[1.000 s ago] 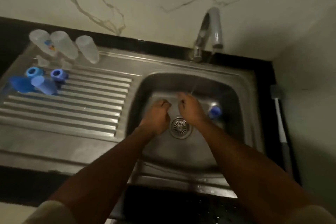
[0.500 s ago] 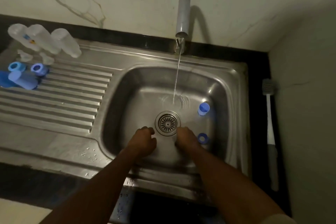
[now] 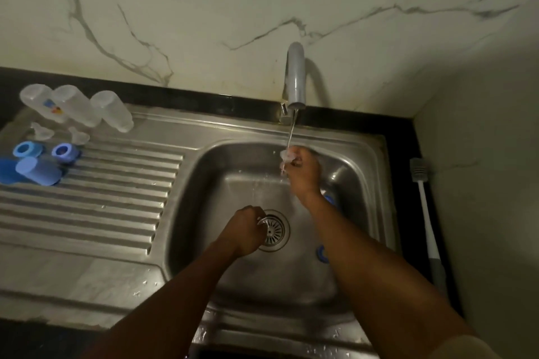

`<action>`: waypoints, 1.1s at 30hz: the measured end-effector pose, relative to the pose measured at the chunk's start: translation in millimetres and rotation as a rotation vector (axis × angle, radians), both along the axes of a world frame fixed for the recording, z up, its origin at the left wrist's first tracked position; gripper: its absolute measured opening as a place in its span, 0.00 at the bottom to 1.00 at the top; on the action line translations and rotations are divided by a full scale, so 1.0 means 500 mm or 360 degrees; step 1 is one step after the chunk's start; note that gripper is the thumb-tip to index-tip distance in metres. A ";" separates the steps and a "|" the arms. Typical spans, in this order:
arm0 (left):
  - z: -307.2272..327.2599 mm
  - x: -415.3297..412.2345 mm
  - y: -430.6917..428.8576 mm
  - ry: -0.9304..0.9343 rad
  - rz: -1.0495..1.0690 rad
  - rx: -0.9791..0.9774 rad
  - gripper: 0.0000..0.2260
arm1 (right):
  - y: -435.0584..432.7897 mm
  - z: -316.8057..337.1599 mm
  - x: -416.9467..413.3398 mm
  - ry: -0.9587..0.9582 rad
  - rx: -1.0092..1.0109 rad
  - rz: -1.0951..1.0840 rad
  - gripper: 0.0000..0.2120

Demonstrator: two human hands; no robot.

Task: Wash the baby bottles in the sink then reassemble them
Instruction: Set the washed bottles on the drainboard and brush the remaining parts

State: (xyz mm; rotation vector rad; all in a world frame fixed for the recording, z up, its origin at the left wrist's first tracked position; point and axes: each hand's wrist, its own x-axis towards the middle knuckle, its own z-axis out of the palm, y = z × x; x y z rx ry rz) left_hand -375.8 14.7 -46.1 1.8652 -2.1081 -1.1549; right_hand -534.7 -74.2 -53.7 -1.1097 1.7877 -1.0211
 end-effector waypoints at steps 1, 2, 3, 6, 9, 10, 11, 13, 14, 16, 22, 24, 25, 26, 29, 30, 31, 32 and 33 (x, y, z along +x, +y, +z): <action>0.000 0.003 -0.008 0.0010 -0.0011 -0.0008 0.14 | 0.001 -0.002 0.002 0.0023 0.0008 0.0001 0.13; -0.002 0.007 -0.014 0.0016 -0.0018 -0.0007 0.15 | 0.012 -0.005 0.006 0.0086 0.0029 0.0105 0.14; -0.005 0.011 -0.018 0.0026 -0.0030 0.0002 0.16 | 0.028 -0.010 0.010 0.0131 0.0045 0.0197 0.14; -0.012 0.019 -0.021 0.0069 -0.0027 0.0019 0.15 | 0.062 -0.008 0.020 0.0167 -0.0038 0.0059 0.09; -0.015 0.019 -0.025 0.0124 -0.0038 0.0043 0.17 | 0.065 0.020 0.037 0.0147 -0.0073 0.0113 0.10; -0.014 0.016 -0.029 0.0162 -0.0015 0.0046 0.18 | 0.058 0.031 0.040 0.0088 -0.0026 0.0050 0.10; -0.008 0.012 -0.032 0.0214 0.0025 0.0052 0.21 | 0.052 0.046 0.043 0.0031 0.0077 0.0001 0.10; 0.006 0.001 -0.038 0.0356 0.0151 -0.0024 0.27 | 0.042 0.072 0.047 -0.0246 0.0364 -0.0018 0.09; 0.017 -0.005 -0.041 0.0463 0.0220 -0.0116 0.29 | 0.040 0.091 0.048 -0.0500 0.0490 -0.0055 0.06; 0.039 -0.016 -0.052 0.0720 0.0268 -0.0308 0.30 | 0.047 0.131 0.046 -0.0872 0.0667 -0.0130 0.02; 0.101 -0.045 -0.083 0.1197 0.0202 -0.0240 0.15 | 0.079 0.154 0.030 -0.0785 0.0877 -0.0199 0.14; 0.100 -0.053 -0.082 0.1217 0.0148 -0.0312 0.10 | 0.101 0.162 0.025 -0.0795 0.0830 -0.0170 0.15; 0.095 -0.053 -0.085 0.1192 0.0196 -0.0317 0.10 | 0.110 0.168 0.023 -0.0817 0.0798 -0.0129 0.15; 0.091 -0.055 -0.090 0.1171 0.0276 -0.0289 0.11 | 0.122 0.178 0.019 -0.0819 0.0778 -0.0087 0.16; 0.077 -0.056 -0.104 0.1138 0.0436 -0.0235 0.08 | 0.143 0.182 -0.009 -0.0295 0.0635 -0.0008 0.15; 0.073 -0.054 -0.106 0.1114 0.0452 -0.0243 0.07 | 0.151 0.183 -0.028 0.0061 0.0532 -0.0004 0.16; 0.068 -0.057 -0.109 0.1092 0.0451 -0.0246 0.06 | 0.168 0.186 -0.058 0.0405 0.0440 -0.0048 0.16; 0.067 -0.058 -0.110 0.1088 0.0459 -0.0252 0.05 | 0.190 0.191 -0.091 0.0702 0.0384 -0.0136 0.15; 0.067 -0.062 -0.110 0.1102 0.0475 -0.0243 0.05 | 0.219 0.196 -0.130 0.0933 0.0345 -0.0270 0.14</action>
